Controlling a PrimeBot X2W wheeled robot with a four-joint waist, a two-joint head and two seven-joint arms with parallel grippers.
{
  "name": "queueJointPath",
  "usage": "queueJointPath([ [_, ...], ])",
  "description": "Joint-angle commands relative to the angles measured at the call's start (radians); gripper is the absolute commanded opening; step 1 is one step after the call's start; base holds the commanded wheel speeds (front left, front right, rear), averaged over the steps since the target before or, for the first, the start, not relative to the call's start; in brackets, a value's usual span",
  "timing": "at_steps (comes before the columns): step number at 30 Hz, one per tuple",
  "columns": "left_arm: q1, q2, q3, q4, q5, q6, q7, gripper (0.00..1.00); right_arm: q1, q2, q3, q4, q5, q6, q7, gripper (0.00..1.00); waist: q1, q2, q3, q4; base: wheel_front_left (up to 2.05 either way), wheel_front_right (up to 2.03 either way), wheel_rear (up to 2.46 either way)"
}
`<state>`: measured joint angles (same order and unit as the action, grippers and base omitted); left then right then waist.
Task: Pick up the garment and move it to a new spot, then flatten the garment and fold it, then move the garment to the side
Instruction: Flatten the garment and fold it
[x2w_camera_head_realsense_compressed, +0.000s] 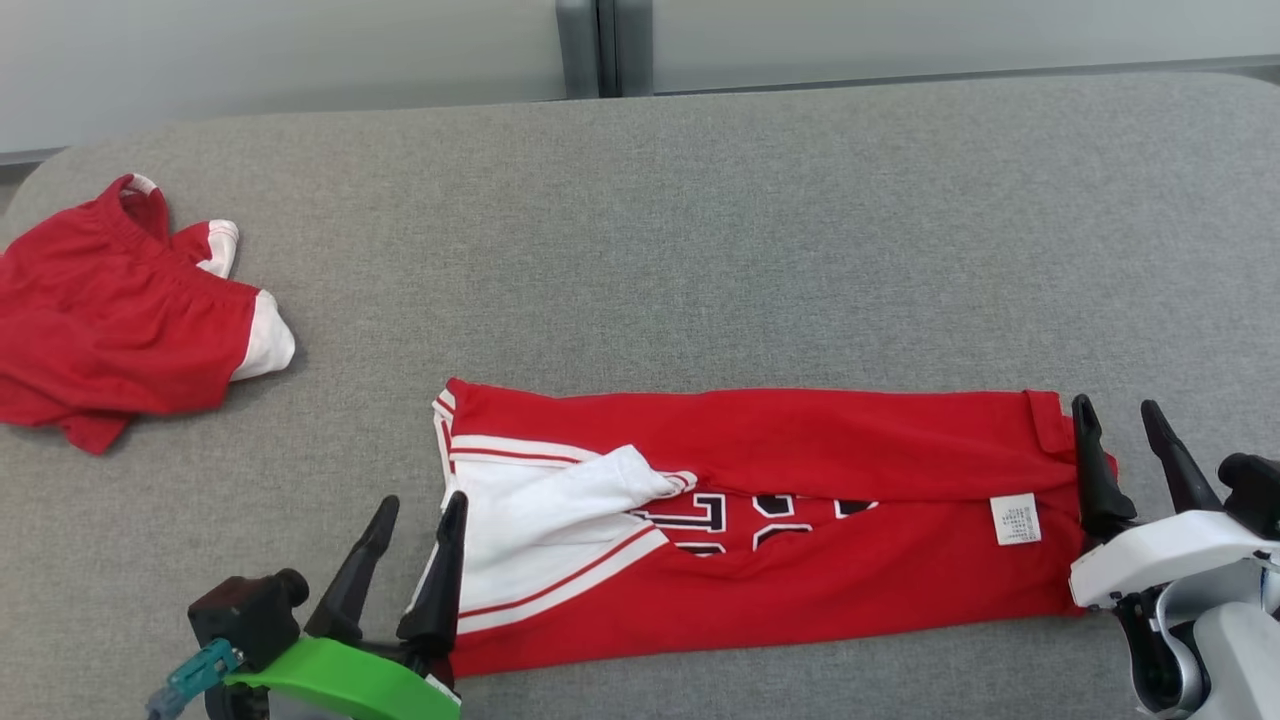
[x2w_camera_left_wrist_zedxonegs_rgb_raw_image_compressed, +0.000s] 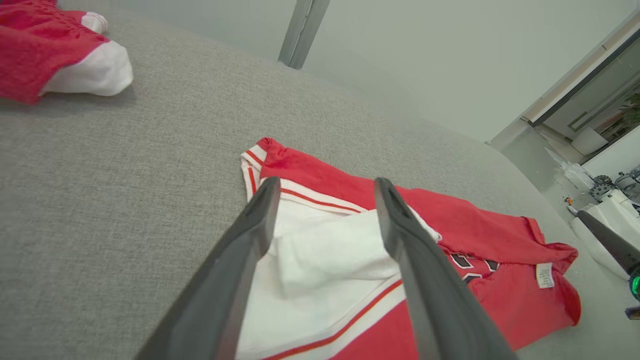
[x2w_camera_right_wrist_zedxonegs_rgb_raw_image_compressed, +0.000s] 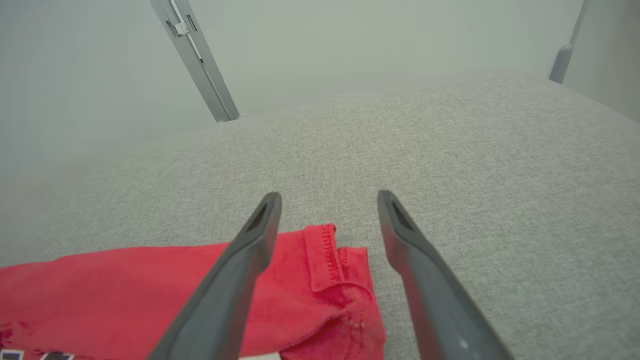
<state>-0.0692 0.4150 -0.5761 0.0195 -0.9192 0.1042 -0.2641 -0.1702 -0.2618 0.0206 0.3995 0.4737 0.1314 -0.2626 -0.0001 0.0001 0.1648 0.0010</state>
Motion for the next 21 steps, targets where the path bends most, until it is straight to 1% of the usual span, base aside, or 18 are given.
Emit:
queueJointPath([
  [1, 0.021, -0.012, 0.023, 0.004, 0.027, -0.006, 0.000, 1.00, 0.025, 0.001, -0.006, -0.013, 0.006, -0.002, -0.003, 1.00, 0.0001, -0.0001, -0.014, -0.001, 0.00, 0.00, 0.00],
  [4, 0.029, -0.027, 0.081, 0.008, 0.106, -0.004, 0.000, 1.00, 0.045, 0.000, -0.013, -0.023, 0.007, -0.002, -0.003, 1.00, 0.0001, -0.0001, -0.026, -0.004, 0.00, 0.00, 0.00],
  [6, 0.037, -0.053, 0.133, 0.002, 0.174, 0.000, 0.000, 1.00, 0.054, -0.001, -0.017, -0.007, 0.007, -0.002, -0.003, 1.00, 0.0001, -0.0001, -0.033, -0.005, 0.00, 0.00, 0.00],
  [10, 0.059, -0.106, 0.249, -0.005, 0.324, -0.016, 0.000, 1.00, 0.038, -0.002, -0.005, 0.036, 0.003, -0.002, -0.003, 1.00, 0.0001, -0.0001, -0.040, -0.007, 0.00, 0.00, 0.00],
  [14, 0.078, -0.171, 0.354, -0.011, 0.454, -0.053, 0.000, 1.00, 0.007, 0.002, 0.015, 0.115, 0.009, -0.002, -0.003, 1.00, 0.0001, -0.0001, -0.040, -0.003, 0.00, 0.00, 0.00],
  [17, 0.085, -0.213, 0.421, -0.001, 0.537, -0.091, 0.000, 1.00, -0.022, 0.005, 0.031, 0.179, 0.018, -0.002, -0.003, 1.00, 0.0001, -0.0001, -0.038, 0.003, 0.00, 0.00, 0.00],
  [21, 0.086, -0.274, 0.509, 0.016, 0.602, -0.141, 0.000, 1.00, -0.054, 0.012, 0.050, 0.269, 0.040, -0.002, -0.003, 1.00, 0.0001, -0.0001, -0.038, 0.012, 0.00, 0.00, 0.00],
])
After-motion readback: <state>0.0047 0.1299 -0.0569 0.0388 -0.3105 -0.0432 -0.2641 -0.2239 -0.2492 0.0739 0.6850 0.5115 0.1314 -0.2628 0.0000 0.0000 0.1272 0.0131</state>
